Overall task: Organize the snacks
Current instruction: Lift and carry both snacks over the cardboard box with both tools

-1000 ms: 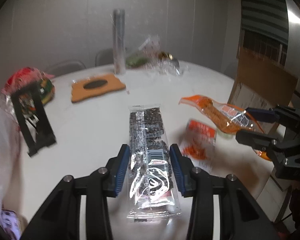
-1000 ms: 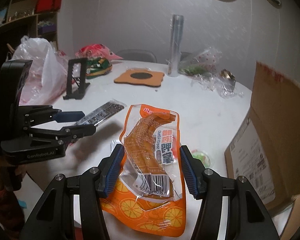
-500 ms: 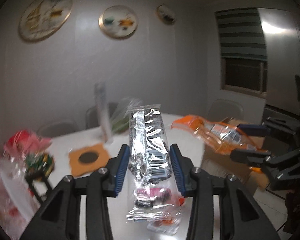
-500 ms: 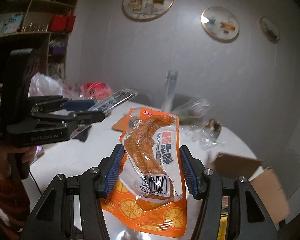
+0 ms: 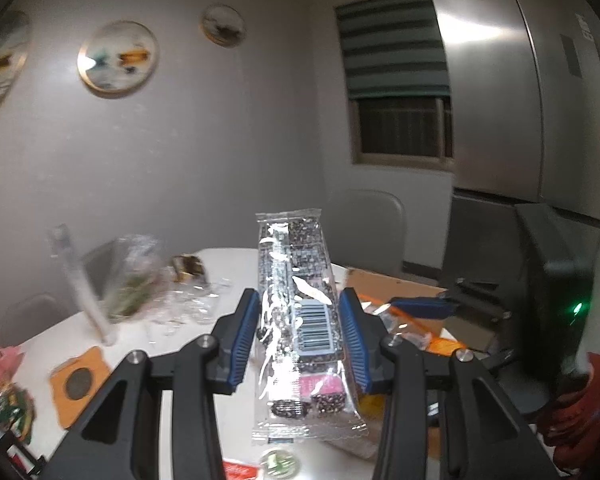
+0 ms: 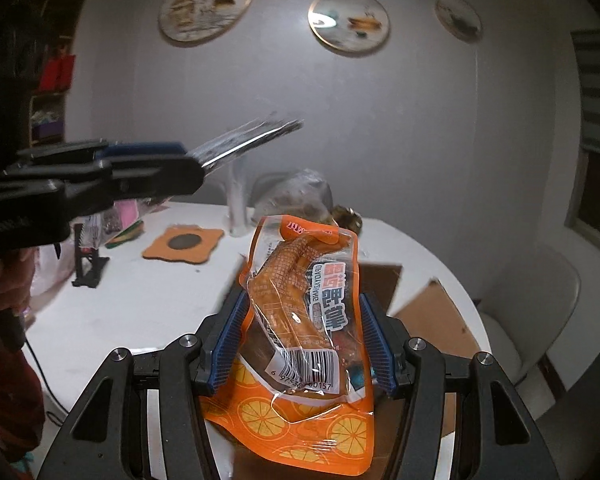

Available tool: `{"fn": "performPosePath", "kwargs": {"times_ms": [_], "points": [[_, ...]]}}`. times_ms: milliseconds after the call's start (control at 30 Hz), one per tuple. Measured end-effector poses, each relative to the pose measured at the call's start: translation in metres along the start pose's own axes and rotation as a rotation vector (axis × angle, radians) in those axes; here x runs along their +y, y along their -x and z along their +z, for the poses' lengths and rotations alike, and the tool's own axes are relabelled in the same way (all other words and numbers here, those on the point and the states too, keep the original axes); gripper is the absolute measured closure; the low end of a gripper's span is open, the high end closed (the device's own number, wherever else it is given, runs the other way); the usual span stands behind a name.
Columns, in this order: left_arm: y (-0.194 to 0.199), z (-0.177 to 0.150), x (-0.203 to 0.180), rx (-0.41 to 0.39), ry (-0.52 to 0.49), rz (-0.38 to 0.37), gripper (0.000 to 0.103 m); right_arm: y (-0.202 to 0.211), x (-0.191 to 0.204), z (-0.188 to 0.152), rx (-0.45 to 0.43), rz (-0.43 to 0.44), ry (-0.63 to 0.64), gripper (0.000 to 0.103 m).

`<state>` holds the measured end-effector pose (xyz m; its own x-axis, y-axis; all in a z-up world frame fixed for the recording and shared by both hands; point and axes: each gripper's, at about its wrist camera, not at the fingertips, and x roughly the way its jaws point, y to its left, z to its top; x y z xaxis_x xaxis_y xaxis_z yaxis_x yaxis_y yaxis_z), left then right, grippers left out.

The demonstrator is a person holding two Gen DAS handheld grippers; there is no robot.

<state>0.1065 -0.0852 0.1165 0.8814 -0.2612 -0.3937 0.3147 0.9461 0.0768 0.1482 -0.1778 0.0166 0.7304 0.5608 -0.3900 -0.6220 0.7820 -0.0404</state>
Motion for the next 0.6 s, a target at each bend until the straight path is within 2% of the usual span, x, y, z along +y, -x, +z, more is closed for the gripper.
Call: {"fn": "performPosePath", "kwargs": {"times_ms": [167, 367, 600], "points": [[-0.038, -0.001, -0.013, 0.082, -0.010, -0.072, 0.064, -0.017, -0.020, -0.013, 0.016, -0.003, -0.011, 0.050], [-0.070, -0.007, -0.016, 0.164, -0.007, -0.112, 0.064, -0.028, -0.026, -0.021, -0.003, 0.003, 0.020, 0.050], [-0.089, -0.014, -0.021, 0.226, -0.035, -0.121, 0.064, -0.049, -0.032, -0.034, 0.046, 0.009, 0.020, 0.050]]}}
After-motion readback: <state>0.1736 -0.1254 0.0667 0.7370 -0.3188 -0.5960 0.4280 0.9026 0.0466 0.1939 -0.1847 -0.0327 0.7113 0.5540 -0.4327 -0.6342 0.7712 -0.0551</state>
